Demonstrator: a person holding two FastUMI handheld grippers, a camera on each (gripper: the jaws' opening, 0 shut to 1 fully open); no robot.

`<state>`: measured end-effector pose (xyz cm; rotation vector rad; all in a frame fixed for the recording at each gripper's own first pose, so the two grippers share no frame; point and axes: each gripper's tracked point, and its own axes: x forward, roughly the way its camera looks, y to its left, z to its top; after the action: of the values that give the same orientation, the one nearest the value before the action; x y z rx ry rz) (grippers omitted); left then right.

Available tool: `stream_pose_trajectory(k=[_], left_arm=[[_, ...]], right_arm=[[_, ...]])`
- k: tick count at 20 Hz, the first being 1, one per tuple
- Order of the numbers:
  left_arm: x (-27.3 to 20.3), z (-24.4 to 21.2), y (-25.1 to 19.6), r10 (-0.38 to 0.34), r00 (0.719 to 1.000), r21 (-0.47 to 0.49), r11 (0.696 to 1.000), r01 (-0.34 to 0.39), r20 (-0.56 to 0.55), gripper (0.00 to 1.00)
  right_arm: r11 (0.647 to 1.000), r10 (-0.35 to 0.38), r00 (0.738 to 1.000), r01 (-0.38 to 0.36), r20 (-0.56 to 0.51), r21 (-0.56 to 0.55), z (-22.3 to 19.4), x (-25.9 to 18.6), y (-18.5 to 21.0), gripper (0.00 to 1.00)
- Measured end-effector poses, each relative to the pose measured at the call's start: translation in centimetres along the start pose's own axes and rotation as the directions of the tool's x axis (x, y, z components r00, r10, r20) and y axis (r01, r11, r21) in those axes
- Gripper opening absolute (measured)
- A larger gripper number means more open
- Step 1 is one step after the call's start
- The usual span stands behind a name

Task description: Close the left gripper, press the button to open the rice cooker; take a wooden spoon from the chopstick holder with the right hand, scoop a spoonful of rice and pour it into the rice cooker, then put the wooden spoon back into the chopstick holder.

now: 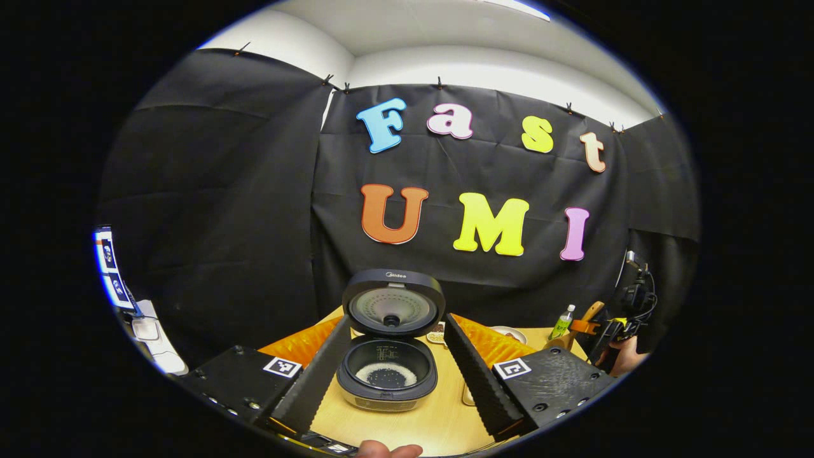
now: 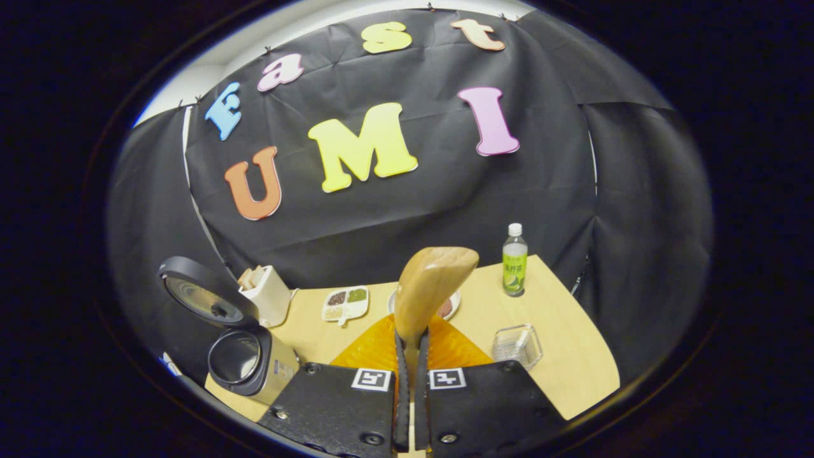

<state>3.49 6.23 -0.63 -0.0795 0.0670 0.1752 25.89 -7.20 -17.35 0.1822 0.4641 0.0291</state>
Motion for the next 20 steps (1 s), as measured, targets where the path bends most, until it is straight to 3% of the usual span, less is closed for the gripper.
stream_pose_trajectory(k=[11, 16, 20], left_arm=[[1.2, -1.6, 5.7, 0.027, 0.998, -0.009, 1.0, -0.027, -0.058, 0.95], [1.9, -2.0, 7.1, 0.029, 0.997, -0.028, 0.999, -0.031, -0.073, 0.95], [1.8, -2.3, 8.6, 0.052, 0.995, -0.015, 0.998, -0.054, -0.085, 0.95]], right_arm=[[0.984, -0.155, 0.973, 0.137, -0.171, -0.115, -11.4, 6.6, 1.9, 0.08], [0.925, -0.248, 0.964, 0.205, -0.101, -0.319, -12.9, 7.5, 2.2, 0.08], [0.922, -0.246, 0.965, 0.203, -0.093, -0.33, -13.6, 8.1, 3.6, 0.08]])
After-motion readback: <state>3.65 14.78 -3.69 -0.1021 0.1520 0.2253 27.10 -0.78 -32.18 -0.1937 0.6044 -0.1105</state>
